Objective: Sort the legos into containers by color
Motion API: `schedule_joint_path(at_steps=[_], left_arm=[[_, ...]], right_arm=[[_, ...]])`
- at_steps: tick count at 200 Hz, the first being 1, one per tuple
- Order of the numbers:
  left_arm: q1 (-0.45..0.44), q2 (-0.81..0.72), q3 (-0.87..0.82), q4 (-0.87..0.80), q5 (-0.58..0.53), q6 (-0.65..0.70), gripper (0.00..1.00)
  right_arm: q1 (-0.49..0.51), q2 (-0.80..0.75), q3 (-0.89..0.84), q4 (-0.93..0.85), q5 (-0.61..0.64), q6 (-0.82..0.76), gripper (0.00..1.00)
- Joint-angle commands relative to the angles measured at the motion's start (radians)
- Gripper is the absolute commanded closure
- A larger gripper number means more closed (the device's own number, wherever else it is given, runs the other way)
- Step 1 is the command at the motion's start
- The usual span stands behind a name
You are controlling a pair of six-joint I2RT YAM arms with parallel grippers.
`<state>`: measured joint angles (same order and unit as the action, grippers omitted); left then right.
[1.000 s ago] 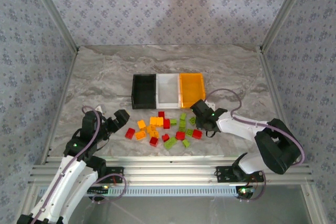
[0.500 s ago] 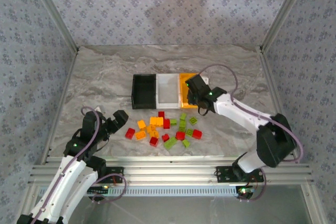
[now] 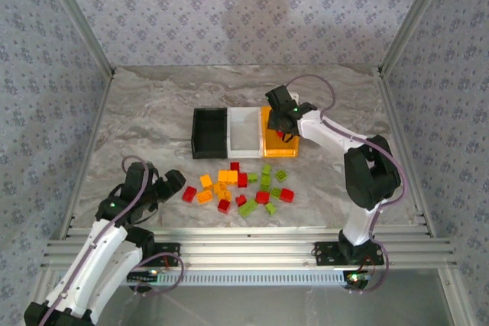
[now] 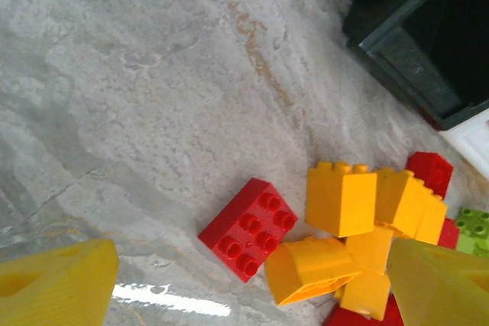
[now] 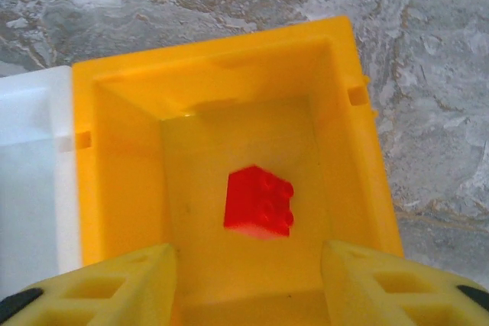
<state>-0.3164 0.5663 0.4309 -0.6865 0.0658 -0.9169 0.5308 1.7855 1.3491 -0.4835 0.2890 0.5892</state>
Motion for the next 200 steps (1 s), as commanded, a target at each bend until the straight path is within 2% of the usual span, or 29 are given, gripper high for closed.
schedule_joint_path(at_steps=[1, 35, 68, 96, 154, 172, 200], left_arm=[[-0.006, 0.010, 0.037, -0.054, 0.003, 0.043, 0.10], [-0.017, 0.038, 0.015, -0.073, 0.031, 0.064, 0.18], [-0.091, 0.091, -0.050, 0.018, 0.028, 0.041, 0.20], [-0.182, 0.182, -0.024, 0.087, -0.038, 0.039, 0.22], [-0.398, 0.330, 0.108, 0.104, -0.221, 0.096, 0.25], [-0.424, 0.420, 0.164, 0.103, -0.285, 0.130, 0.25], [-0.424, 0.558, 0.230, 0.167, -0.301, 0.144, 0.25]], right_arm=[[0.005, -0.063, -0.005, 0.008, -0.013, -0.002, 0.43], [0.046, -0.175, -0.145, 0.079, -0.011, 0.006, 0.42], [0.063, -0.244, -0.304, 0.142, -0.022, 0.033, 0.41], [0.064, -0.275, -0.370, 0.161, -0.023, 0.062, 0.41], [0.057, -0.301, -0.442, 0.195, -0.030, 0.071, 0.41], [0.056, -0.300, -0.451, 0.206, -0.033, 0.075, 0.41], [0.056, -0.300, -0.452, 0.202, -0.033, 0.077, 0.41]])
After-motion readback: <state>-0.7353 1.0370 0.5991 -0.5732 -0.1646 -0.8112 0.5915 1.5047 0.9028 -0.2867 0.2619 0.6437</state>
